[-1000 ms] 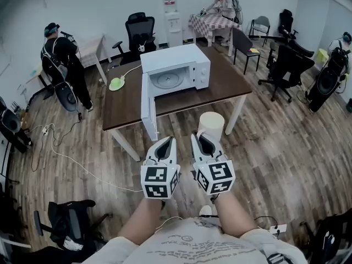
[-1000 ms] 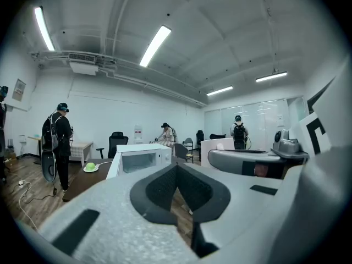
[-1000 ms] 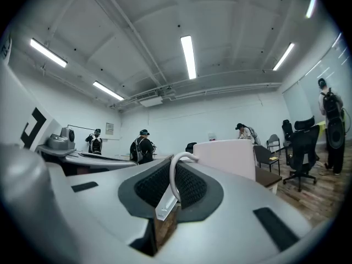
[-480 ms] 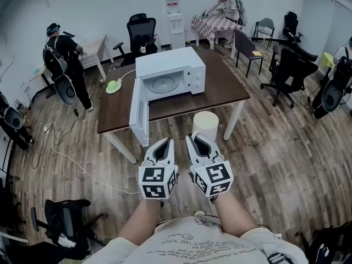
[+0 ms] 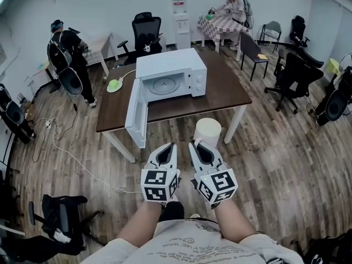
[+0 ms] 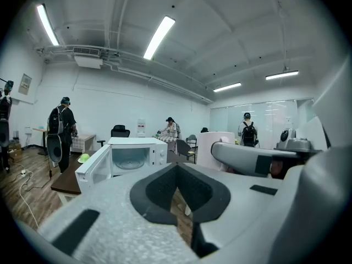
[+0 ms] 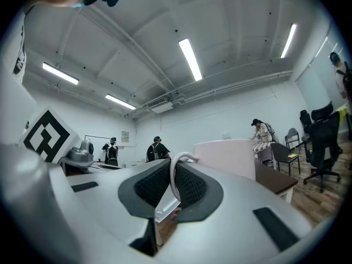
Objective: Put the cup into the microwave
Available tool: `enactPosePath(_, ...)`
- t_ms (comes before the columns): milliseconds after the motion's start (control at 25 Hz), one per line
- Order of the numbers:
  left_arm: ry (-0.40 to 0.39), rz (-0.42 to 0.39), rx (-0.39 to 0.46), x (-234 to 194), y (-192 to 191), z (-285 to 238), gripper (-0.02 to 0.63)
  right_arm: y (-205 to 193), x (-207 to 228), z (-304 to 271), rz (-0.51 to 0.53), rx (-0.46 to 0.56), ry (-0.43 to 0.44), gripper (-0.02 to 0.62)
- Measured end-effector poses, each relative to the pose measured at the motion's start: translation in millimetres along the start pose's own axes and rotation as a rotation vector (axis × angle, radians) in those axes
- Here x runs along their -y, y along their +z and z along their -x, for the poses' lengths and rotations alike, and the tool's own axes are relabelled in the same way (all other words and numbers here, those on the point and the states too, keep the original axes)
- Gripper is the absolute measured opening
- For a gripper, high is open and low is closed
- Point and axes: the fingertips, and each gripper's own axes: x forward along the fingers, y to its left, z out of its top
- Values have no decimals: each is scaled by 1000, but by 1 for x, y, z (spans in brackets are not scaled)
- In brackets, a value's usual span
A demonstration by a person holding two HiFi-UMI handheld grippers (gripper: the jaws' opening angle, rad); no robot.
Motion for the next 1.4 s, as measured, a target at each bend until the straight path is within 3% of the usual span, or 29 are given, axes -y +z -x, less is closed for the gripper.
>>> enactPosePath(760,-30,7,-11,-1,-1,-68,14,-11,43,-36,18,-23,31,37)
enactPosePath(1200,9,27,-8,-66,8,-126,14,-23,57,-119,42,-25,108,37)
enactPosePath(1400,22,38,7,-106,21,-167,14,-17,61,-170,93,48,223,38)
